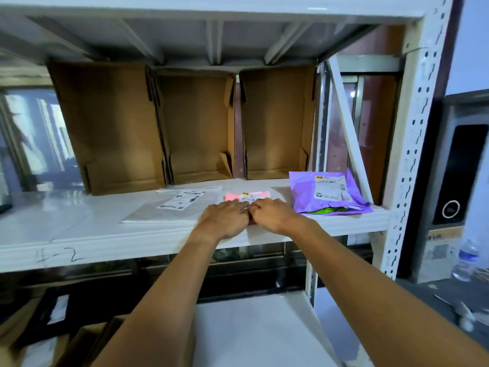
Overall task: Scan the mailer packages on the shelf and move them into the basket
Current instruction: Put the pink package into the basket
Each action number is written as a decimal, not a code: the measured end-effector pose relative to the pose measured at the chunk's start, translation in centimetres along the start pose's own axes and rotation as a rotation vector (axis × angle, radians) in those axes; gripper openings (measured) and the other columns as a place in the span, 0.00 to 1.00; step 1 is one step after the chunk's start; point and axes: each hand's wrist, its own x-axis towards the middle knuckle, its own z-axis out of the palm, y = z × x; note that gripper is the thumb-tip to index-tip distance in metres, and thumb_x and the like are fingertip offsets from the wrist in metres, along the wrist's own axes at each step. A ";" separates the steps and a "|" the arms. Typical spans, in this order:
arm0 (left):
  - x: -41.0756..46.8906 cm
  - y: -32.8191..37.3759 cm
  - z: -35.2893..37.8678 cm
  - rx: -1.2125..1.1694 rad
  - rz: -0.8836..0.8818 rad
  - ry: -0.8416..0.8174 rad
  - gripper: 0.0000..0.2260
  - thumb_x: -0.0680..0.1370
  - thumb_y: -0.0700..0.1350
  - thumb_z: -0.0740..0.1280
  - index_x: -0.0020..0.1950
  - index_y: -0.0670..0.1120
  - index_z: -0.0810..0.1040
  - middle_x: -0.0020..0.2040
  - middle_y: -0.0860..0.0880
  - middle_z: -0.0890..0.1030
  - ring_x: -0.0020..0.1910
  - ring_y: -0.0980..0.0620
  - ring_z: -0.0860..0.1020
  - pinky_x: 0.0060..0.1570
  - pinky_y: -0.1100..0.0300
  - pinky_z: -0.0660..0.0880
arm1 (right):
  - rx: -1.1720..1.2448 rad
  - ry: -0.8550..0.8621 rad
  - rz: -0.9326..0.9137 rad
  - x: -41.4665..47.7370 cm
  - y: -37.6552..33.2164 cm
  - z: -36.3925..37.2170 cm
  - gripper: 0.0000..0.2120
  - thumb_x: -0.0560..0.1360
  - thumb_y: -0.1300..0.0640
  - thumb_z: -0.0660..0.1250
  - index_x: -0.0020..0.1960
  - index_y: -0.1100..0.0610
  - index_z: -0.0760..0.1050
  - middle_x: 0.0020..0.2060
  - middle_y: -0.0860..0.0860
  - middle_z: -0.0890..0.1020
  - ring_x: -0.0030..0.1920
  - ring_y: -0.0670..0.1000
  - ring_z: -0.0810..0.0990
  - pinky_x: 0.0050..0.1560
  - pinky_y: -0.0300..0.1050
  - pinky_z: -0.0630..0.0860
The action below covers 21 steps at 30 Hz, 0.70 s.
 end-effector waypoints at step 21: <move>-0.4 0.6 0.1 -0.125 -0.244 0.154 0.30 0.78 0.61 0.57 0.78 0.51 0.64 0.77 0.47 0.68 0.73 0.43 0.66 0.72 0.47 0.62 | 0.124 0.331 -0.026 -0.2 1.8 1.5 0.22 0.81 0.47 0.54 0.68 0.59 0.68 0.63 0.59 0.75 0.62 0.59 0.74 0.55 0.52 0.71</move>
